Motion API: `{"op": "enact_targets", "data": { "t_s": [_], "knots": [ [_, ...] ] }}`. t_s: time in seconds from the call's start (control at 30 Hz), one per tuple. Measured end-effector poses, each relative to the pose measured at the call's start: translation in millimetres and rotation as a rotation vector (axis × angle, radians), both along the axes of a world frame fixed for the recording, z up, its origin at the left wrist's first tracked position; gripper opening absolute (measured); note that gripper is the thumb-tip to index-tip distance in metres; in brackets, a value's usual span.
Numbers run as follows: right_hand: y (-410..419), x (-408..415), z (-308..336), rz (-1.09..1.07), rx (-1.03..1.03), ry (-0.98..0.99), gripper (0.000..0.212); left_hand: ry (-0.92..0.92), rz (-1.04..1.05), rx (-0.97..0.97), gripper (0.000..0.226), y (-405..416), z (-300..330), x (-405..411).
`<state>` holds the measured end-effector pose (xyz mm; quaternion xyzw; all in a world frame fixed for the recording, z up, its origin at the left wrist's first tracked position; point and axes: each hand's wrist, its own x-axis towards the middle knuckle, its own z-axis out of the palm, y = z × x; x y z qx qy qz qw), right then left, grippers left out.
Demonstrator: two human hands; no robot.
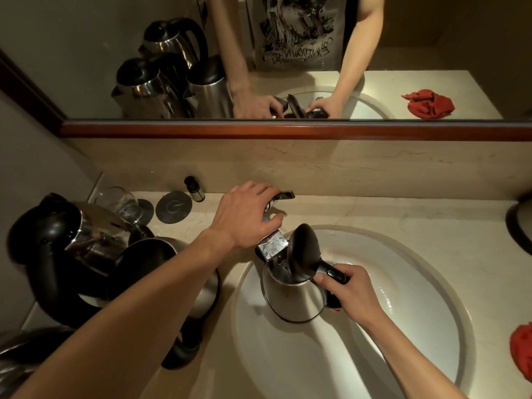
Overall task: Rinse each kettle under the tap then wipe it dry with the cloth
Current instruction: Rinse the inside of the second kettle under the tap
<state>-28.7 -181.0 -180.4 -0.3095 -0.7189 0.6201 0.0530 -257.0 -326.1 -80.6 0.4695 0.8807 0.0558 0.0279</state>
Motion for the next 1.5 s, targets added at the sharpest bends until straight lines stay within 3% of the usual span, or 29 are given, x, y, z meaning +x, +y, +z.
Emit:
{"op": "enact_targets", "data": {
  "t_s": [1.5],
  "knots": [
    [2.8,0.3,-4.8,0.026,-0.007,0.011,0.071,-0.004,-0.005,0.020,0.071,-1.0,0.6,1.2]
  ]
}}
